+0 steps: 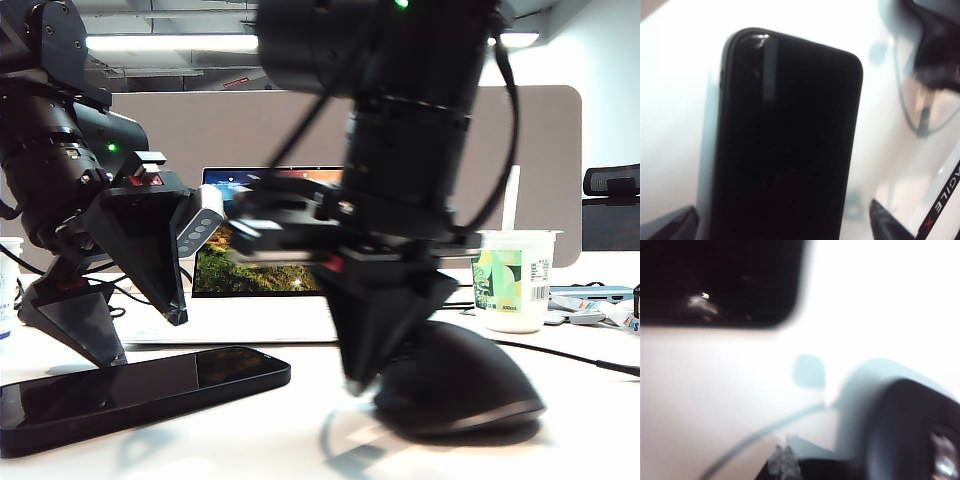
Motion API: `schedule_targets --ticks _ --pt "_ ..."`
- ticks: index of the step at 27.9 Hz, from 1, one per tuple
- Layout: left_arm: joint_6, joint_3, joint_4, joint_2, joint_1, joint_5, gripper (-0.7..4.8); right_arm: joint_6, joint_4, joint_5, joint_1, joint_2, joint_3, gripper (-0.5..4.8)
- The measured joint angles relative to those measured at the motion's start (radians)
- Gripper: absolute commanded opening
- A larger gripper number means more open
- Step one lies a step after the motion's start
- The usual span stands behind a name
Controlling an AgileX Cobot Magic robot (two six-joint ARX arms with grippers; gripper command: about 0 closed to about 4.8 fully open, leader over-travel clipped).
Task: Pick up the black phone, pick up the charger plug, insert the charger plug into the phone's charging port, and finally place the connected phone back on the desk.
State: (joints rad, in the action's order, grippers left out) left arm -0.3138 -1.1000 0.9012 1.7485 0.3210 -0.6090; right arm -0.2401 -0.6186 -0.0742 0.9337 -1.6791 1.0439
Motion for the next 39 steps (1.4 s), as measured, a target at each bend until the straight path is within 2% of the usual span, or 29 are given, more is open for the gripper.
schedule_targets --ticks 5,12,16,22,28,39 --pt "0.0 0.0 0.001 0.0 0.0 0.0 4.79 0.005 -0.037 -0.018 -0.055 0.0 0.0 -0.06" --pt "0.0 0.0 0.0 0.0 0.0 0.0 4.79 0.026 0.083 0.125 -0.039 0.038 0.003 -0.06" --pt "0.0 0.0 0.0 0.0 0.0 0.0 4.79 0.025 0.113 0.174 -0.016 0.035 0.004 -0.06" --pt "0.0 0.0 0.001 0.0 0.0 0.001 4.79 -0.01 0.136 0.176 0.023 0.002 0.0 -0.06" --pt "0.0 0.0 0.001 -0.001 0.0 0.007 4.79 -0.048 0.239 0.181 0.034 -0.03 0.0 -0.06" --pt "0.0 -0.001 0.001 -0.001 -0.003 0.009 4.79 -0.113 0.263 0.181 0.035 -0.067 -0.002 -0.06"
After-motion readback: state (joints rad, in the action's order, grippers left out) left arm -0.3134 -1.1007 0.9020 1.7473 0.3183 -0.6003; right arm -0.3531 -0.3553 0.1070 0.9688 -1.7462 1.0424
